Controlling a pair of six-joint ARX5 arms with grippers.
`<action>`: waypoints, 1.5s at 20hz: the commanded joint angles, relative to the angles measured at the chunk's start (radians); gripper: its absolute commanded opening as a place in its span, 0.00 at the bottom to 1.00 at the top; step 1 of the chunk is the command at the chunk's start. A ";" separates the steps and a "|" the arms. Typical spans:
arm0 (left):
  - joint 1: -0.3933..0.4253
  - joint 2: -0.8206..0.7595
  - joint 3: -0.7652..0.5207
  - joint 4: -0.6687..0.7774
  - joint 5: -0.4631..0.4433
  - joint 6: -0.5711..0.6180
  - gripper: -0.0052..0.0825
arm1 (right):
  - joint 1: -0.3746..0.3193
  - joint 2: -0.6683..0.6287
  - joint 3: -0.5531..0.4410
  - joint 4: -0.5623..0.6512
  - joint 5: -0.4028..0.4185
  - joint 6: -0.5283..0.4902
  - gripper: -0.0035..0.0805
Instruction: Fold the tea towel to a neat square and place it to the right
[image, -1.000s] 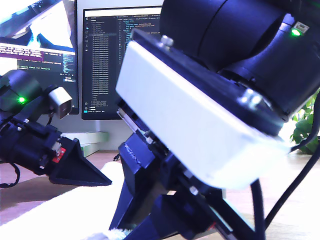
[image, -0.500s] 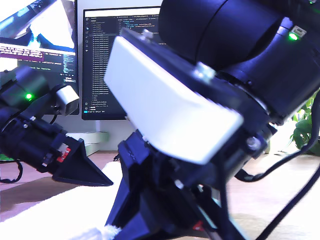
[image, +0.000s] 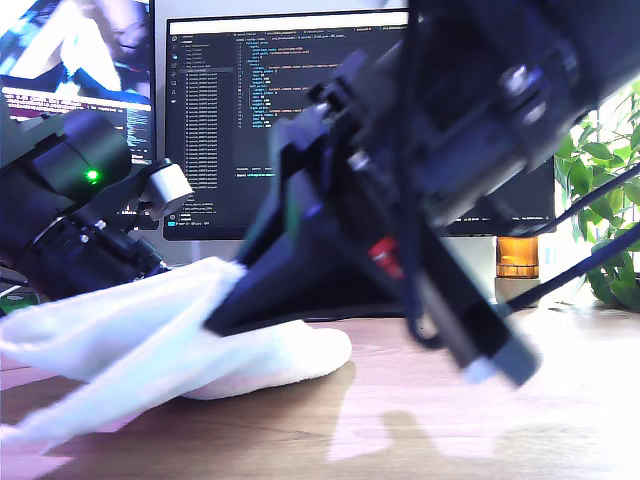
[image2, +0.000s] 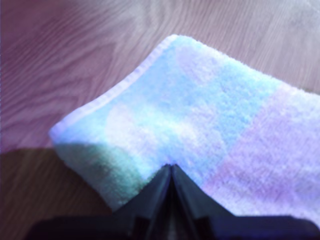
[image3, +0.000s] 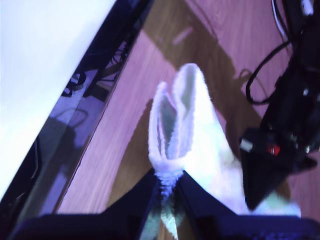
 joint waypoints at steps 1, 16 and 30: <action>-0.014 0.084 -0.084 -0.103 -0.040 0.003 0.04 | -0.007 -0.029 -0.014 0.004 0.006 0.034 0.03; -0.075 0.081 -0.105 -0.147 0.098 0.046 0.04 | -0.265 -0.023 0.025 0.007 -0.031 0.257 0.03; -0.127 0.062 -0.104 -0.150 0.117 0.048 0.04 | -0.349 0.236 0.096 0.127 -0.054 0.309 0.03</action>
